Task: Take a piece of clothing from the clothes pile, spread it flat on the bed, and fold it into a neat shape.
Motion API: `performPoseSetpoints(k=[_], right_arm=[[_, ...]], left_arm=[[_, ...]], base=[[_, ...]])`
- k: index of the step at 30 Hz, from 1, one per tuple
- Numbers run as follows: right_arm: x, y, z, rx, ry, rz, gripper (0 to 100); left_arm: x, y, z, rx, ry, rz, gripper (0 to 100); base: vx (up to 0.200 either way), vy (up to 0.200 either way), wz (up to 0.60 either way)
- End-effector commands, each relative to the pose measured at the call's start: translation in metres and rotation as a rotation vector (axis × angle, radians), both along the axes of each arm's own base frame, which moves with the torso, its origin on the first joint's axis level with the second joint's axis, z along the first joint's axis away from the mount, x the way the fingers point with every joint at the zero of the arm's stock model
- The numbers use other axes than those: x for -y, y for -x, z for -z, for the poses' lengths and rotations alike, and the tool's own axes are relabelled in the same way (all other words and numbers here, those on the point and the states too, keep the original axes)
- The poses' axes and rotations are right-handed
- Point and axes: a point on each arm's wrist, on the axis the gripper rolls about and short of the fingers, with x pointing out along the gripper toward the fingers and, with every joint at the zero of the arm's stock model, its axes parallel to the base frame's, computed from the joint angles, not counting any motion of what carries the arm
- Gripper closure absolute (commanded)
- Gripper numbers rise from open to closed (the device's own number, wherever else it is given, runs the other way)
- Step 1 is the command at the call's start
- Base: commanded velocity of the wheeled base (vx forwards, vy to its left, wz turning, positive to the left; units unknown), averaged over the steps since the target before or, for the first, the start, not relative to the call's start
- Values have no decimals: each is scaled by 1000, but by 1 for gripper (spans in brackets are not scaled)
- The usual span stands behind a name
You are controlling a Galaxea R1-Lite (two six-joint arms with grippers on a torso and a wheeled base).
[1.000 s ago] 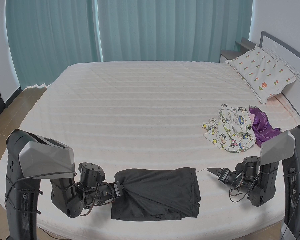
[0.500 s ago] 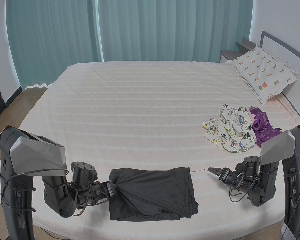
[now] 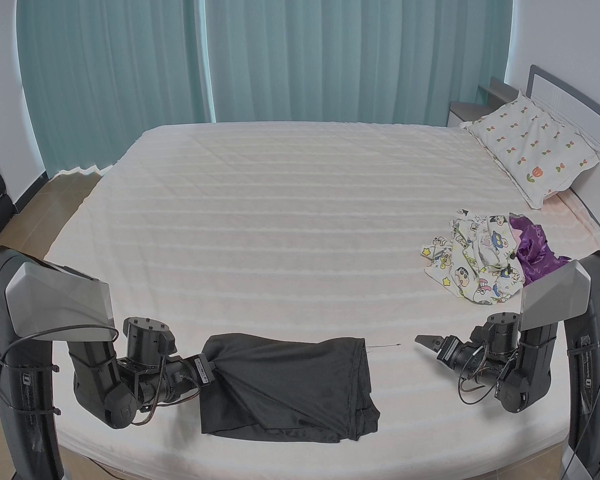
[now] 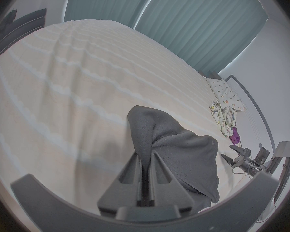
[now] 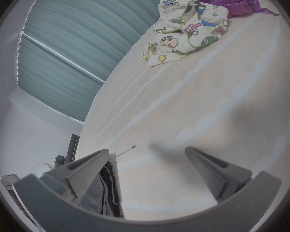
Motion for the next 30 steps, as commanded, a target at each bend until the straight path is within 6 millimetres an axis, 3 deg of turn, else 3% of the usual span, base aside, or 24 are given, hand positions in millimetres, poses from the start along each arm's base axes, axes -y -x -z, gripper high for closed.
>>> performPoseSetpoints(k=[1, 30], right_arm=[[0, -1, -1, 11, -2, -1, 0], [-1, 0, -1, 11, -2, -1, 0]], left_arm=[[-4, 0, -2, 4, 2, -11, 100], [-30, -10, -4, 18, 14, -84, 100]], base=[[0, 200, 0], [0, 200, 0]])
